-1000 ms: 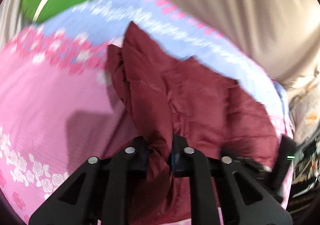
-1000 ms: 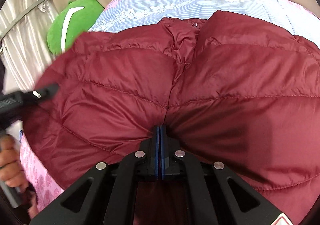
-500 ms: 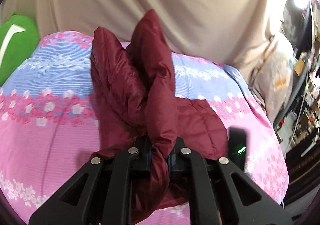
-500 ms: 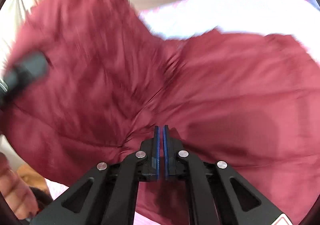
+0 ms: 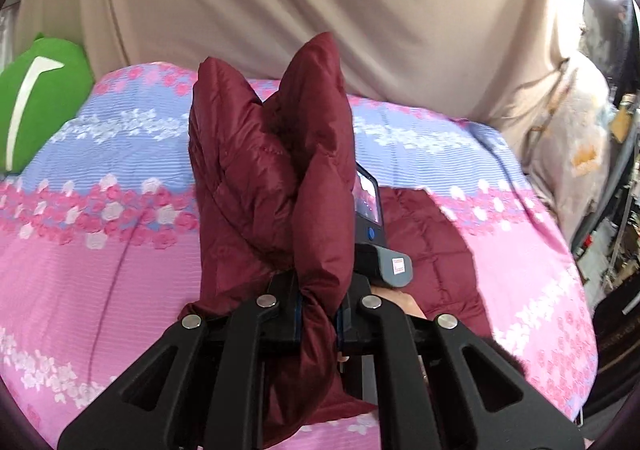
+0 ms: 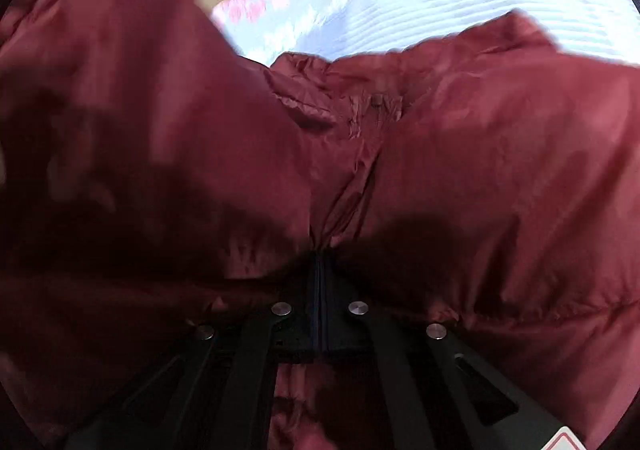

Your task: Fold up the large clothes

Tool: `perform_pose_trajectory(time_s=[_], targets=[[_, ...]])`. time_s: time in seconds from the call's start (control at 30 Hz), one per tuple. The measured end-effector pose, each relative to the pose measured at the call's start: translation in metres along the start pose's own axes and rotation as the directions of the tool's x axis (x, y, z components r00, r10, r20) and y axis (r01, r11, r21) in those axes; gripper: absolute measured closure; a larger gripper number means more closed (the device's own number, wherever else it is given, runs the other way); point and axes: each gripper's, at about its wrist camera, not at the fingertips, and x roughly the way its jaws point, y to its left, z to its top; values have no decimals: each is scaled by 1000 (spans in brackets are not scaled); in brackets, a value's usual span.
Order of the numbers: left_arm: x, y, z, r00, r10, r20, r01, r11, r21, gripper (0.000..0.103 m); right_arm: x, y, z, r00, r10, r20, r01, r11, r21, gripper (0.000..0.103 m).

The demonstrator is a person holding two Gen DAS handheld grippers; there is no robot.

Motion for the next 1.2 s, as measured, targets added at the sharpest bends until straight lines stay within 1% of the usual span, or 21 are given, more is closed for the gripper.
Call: perform_pose_trajectory(time_s=[0.1, 0.2, 0.27, 0.3, 0.33, 0.37, 0.4, 0.43, 0.47, 0.57, 0.7, 0.77, 0.8, 0.83, 0.9, 0.93, 0.97, 1.03, 1.07, 1.13, 1.2], targets=[[1, 2, 5, 1000, -20, -8, 20, 1000, -10, 94, -20, 7, -8, 999, -34, 20, 35, 998, -54, 103], [4, -6, 9, 999, -38, -10, 39, 999, 7, 94, -79, -12, -26, 990, -79, 120, 85, 995, -44, 101], [9, -18, 10, 999, -50, -20, 51, 998, 38, 94, -134, -40, -48, 966, -142, 216, 145, 989, 5, 101], [13, -25, 11, 998, -56, -26, 57, 997, 54, 94, -162, -57, -61, 945, -195, 261, 191, 981, 41, 101], [16, -33, 12, 997, -63, -33, 65, 995, 73, 94, -176, -68, -68, 930, -232, 284, 221, 973, 70, 99], [22, -45, 12, 997, -70, -44, 74, 992, 98, 94, -197, -85, -81, 903, -297, 311, 273, 955, 119, 91], [27, -55, 11, 996, -76, -54, 82, 990, 117, 94, -210, -100, -89, 885, -342, 315, 306, 939, 159, 91], [32, -66, 11, 994, -82, -67, 91, 986, 138, 94, -216, -114, -94, 877, -371, 307, 326, 927, 188, 91], [39, -80, 8, 992, -92, -86, 105, 981, 164, 94, -218, -126, -99, 880, -376, 289, 326, 922, 209, 91], [62, -117, -3, 983, -109, -149, 141, 964, 224, 94, -200, -141, -101, 909, -337, 246, 290, 934, 211, 91], [91, -158, -23, 976, -77, -203, 136, 946, 295, 94, -181, -136, -96, 907, -341, 247, 310, 938, 154, 91], [104, -172, -31, 976, -54, -211, 120, 941, 316, 94, -168, -132, -87, 911, -326, 252, 297, 943, 150, 91], [108, -175, -34, 975, -55, -215, 122, 942, 314, 97, -167, -135, -87, 913, -318, 255, 287, 946, 152, 93], [111, -177, -35, 974, -59, -217, 125, 943, 307, 95, -169, -141, -86, 918, -301, 258, 266, 950, 161, 95], [119, -179, -38, 972, -44, -229, 117, 941, 317, 94, -180, -166, -94, 943, -186, 276, 129, 969, 210, 95], [125, -181, -42, 972, -26, -232, 104, 939, 328, 94, -184, -175, -95, 950, -142, 277, 76, 968, 237, 96], [128, -183, -45, 972, -13, -233, 93, 937, 338, 94, -187, -181, -96, 953, -127, 276, 53, 965, 258, 97], [132, -186, -50, 973, 4, -232, 81, 932, 353, 93, -200, -188, -101, 951, -132, 279, 44, 953, 299, 96], [134, -188, -53, 973, 14, -231, 73, 929, 363, 93, -213, -190, -104, 945, -147, 291, 49, 947, 318, 93], [136, -189, -55, 974, 30, -224, 59, 923, 379, 90, -237, -186, -108, 926, -186, 330, 71, 941, 331, 90], [138, -191, -58, 975, 42, -219, 49, 917, 395, 88, -250, -188, -108, 902, -235, 362, 112, 937, 330, 90]])
